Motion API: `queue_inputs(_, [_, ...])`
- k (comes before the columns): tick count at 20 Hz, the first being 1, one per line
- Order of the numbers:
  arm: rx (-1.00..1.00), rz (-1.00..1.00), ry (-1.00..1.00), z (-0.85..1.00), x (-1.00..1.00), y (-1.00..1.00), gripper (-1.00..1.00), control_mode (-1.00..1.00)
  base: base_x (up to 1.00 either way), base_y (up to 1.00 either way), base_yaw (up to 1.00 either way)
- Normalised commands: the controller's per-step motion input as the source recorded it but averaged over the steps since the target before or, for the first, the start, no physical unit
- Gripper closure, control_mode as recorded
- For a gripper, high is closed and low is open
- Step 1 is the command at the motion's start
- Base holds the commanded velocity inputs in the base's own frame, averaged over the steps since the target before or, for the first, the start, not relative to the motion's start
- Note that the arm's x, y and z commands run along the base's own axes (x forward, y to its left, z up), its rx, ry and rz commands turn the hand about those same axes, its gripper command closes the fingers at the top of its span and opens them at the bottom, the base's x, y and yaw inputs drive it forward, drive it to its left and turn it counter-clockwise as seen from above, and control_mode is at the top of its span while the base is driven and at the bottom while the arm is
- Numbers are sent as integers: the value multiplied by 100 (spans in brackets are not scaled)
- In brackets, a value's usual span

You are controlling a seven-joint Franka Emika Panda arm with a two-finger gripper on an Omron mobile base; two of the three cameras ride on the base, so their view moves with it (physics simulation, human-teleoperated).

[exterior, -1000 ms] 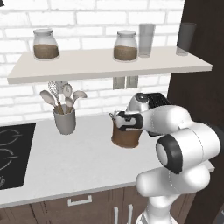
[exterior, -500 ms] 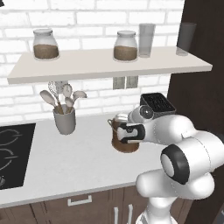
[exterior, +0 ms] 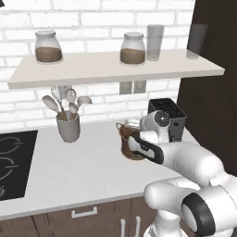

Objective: Open the cabinet, pick up the bread from the cabinet and place it in the basket. Then move the basket to the dining counter.

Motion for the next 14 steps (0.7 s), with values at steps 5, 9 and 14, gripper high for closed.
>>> queue_inputs(5, [-2,4,11,60,-41,0,-100,-100,0,0,0])
queue_inputs(9, [-14,14,8,-12,-100,8,-100,-100,0,0,0])
queue_inputs(14, [-17,21,5,2,-46,17,-100,-100,0,0,0])
